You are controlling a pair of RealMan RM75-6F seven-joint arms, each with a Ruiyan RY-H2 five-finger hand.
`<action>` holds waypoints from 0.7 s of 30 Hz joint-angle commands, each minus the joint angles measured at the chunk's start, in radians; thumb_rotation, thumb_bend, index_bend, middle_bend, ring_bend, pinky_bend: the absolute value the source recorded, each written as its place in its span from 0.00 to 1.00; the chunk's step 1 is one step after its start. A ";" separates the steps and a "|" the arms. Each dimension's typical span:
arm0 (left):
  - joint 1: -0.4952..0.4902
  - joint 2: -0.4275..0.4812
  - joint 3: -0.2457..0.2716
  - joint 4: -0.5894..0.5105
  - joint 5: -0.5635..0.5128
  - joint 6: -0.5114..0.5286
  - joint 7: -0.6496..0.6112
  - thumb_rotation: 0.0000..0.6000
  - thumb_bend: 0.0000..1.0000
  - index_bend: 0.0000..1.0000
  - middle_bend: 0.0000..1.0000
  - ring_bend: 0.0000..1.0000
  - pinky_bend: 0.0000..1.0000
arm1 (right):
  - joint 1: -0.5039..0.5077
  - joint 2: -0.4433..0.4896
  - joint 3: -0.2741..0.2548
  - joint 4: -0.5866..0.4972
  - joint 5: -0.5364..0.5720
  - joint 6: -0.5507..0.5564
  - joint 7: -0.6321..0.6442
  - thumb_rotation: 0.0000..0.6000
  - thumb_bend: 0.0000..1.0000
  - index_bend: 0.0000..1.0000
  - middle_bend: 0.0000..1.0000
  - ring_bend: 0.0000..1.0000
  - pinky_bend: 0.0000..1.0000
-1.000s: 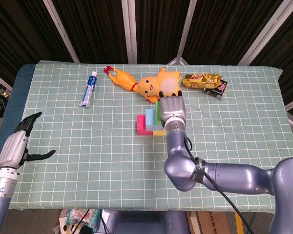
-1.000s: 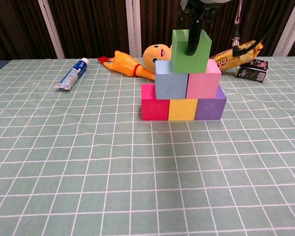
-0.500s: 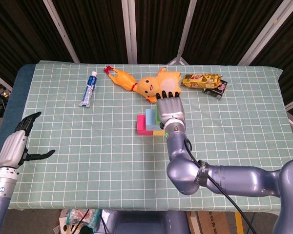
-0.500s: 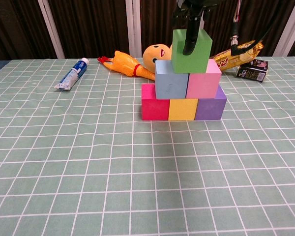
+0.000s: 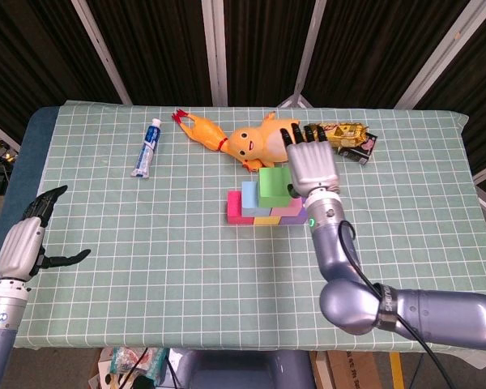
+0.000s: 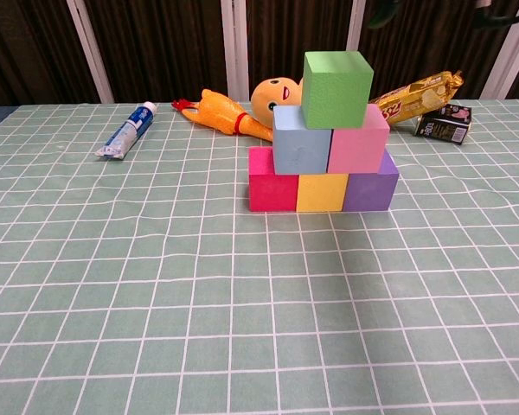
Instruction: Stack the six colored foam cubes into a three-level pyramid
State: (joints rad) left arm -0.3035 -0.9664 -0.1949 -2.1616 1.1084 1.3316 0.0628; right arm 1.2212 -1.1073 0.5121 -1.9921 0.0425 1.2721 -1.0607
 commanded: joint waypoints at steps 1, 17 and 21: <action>0.002 -0.005 0.003 0.006 0.011 0.005 0.002 1.00 0.13 0.00 0.04 0.00 0.03 | -0.204 0.115 -0.096 -0.110 -0.239 0.026 0.195 1.00 0.30 0.00 0.00 0.00 0.00; 0.089 -0.130 0.090 0.208 0.166 0.136 0.024 1.00 0.13 0.00 0.00 0.00 0.02 | -0.790 0.148 -0.444 -0.029 -0.950 0.105 0.821 1.00 0.30 0.00 0.00 0.00 0.00; 0.142 -0.144 0.131 0.285 0.207 0.180 -0.013 1.00 0.13 0.00 0.00 0.00 0.02 | -0.884 0.106 -0.515 0.052 -1.108 0.161 0.900 1.00 0.30 0.00 0.00 0.00 0.00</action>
State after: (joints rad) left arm -0.1895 -1.0982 -0.0879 -1.9094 1.2903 1.4863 0.0708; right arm 0.4291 -0.9686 0.0749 -2.0126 -0.9478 1.3791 -0.2314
